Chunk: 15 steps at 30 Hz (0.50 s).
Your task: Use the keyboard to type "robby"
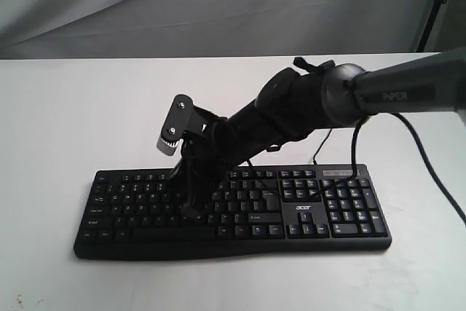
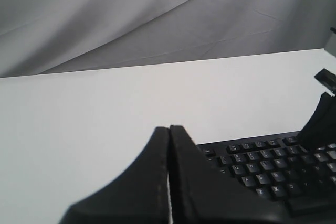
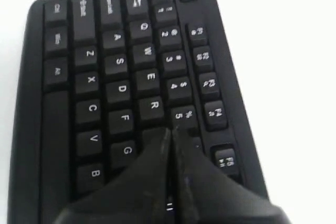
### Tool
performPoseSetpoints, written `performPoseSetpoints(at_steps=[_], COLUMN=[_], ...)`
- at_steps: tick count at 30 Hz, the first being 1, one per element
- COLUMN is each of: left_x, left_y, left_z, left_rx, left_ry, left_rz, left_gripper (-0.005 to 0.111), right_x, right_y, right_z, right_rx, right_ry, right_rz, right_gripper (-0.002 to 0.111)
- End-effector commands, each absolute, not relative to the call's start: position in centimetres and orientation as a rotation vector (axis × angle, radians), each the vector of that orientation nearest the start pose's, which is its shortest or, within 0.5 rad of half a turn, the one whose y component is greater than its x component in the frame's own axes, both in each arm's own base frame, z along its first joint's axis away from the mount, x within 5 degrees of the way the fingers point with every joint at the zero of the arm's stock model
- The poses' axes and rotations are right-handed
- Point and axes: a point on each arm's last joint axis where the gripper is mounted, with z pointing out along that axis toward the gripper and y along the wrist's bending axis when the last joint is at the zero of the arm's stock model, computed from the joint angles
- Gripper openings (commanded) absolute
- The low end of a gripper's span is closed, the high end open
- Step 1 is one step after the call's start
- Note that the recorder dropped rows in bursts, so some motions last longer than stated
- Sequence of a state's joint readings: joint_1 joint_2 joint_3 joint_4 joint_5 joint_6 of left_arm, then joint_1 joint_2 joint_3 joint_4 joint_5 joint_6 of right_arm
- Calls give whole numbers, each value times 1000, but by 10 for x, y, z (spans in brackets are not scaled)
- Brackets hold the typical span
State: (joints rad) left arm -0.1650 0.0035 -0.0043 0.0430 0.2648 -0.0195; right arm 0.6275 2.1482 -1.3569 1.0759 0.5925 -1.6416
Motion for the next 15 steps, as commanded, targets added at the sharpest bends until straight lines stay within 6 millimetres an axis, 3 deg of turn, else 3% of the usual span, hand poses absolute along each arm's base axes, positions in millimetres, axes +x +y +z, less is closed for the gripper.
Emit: performPoseSetpoints(at_steps=[1,5,8,11,15], left_x=[55,55,55,55,55], left_y=[-8,-8,-8,-8,-8], left_z=[190,190,190,190,190], left_rx=[161,161,161,161,161], left_ry=[1736,1736,1736,1736,1736], left_rz=[-97,-97,-97,-97,-97], left_gripper=[0,0,0,0,0], right_x=[325,317,302,272,237], right_y=[289,279,257,229,210], right_z=[175,221,256,290,324], right_rx=[-1604,-1593,-1513,-1347,-1077], right_ry=[1790,1746,1735,1663,1575], right_rz=[607,512,382,262,203], right_gripper=[0,0,0,0,0])
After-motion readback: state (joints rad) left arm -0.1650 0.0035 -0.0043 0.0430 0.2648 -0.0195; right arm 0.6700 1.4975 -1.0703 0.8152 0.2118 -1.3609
